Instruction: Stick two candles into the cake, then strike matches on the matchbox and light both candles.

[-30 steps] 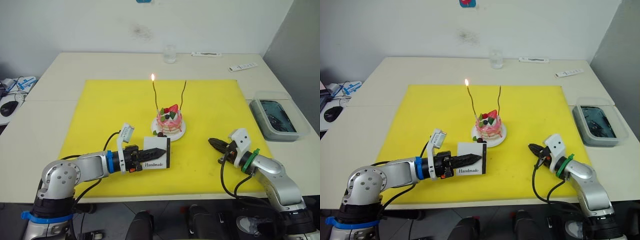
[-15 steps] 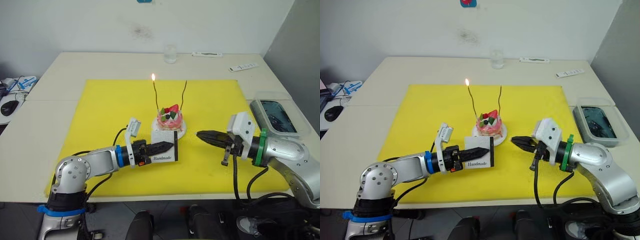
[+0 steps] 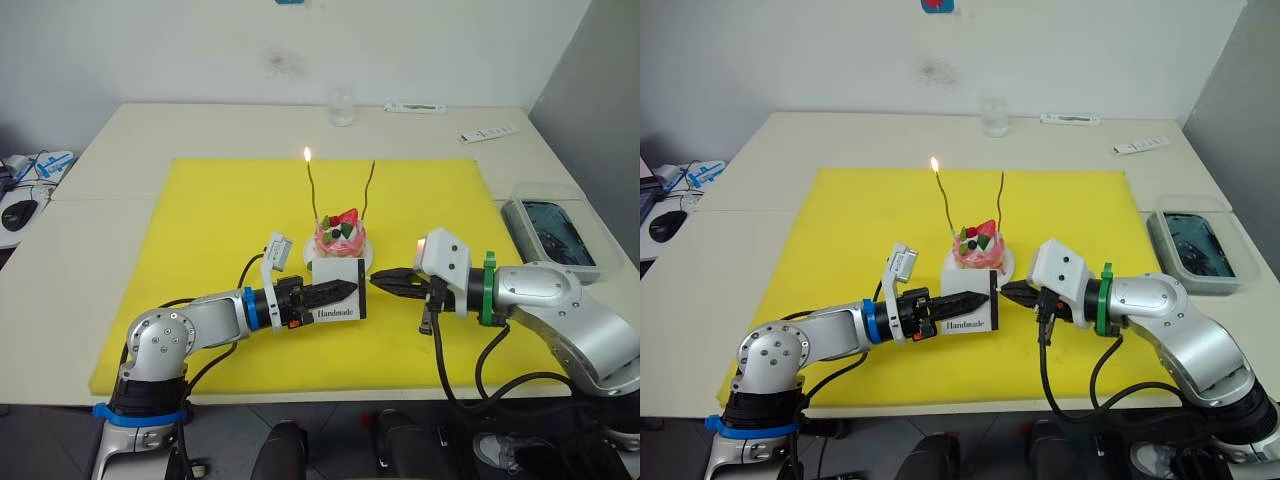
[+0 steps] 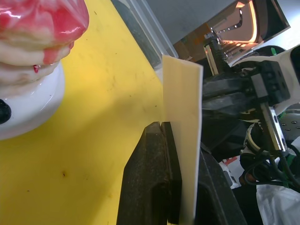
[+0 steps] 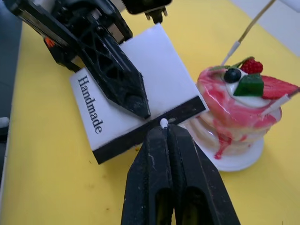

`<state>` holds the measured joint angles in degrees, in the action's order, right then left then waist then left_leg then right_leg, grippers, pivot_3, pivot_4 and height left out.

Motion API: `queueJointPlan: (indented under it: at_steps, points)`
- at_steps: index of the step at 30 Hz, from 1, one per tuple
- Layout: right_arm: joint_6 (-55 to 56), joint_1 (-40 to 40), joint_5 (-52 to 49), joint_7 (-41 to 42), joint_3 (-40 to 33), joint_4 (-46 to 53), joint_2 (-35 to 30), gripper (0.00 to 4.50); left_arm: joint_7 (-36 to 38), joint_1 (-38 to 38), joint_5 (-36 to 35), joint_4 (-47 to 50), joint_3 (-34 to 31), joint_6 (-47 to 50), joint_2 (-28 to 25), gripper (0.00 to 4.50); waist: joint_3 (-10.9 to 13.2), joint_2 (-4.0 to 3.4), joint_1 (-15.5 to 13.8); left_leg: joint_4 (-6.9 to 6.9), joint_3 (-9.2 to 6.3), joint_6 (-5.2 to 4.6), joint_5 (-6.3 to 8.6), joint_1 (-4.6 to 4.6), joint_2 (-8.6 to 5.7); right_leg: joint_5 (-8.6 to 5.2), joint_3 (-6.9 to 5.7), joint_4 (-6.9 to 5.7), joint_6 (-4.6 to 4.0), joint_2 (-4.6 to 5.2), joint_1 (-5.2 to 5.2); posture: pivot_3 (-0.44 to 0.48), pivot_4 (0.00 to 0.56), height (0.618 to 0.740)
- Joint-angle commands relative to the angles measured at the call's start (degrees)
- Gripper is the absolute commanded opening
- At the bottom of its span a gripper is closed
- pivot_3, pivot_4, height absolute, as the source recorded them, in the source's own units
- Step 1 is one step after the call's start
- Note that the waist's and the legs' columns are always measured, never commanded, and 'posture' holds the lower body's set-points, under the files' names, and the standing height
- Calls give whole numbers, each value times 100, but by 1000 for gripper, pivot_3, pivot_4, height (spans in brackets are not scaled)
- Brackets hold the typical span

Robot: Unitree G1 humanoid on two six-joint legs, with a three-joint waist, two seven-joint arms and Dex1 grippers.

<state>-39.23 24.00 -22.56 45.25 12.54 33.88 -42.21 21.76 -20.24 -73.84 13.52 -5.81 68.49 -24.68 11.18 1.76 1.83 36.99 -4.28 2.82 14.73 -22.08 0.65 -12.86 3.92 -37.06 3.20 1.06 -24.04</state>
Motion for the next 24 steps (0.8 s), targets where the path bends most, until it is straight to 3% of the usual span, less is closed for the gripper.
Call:
queueJointPlan:
  at_steps: [1,24]
  points:
    - [182,103,150,86,19,47,-25,50,28,-13,-51,142,-50,-23,-13,0,0,0,0,0,0,0,0,0,0,0,0,0,0,0,0,0,150,740]
    - [501,59,685,476,602,-166,124,50,86,-35,-127,176,-43,-29,29,0,0,0,1,0,0,0,0,0,0,2,0,0,3,0,0,0,150,740]
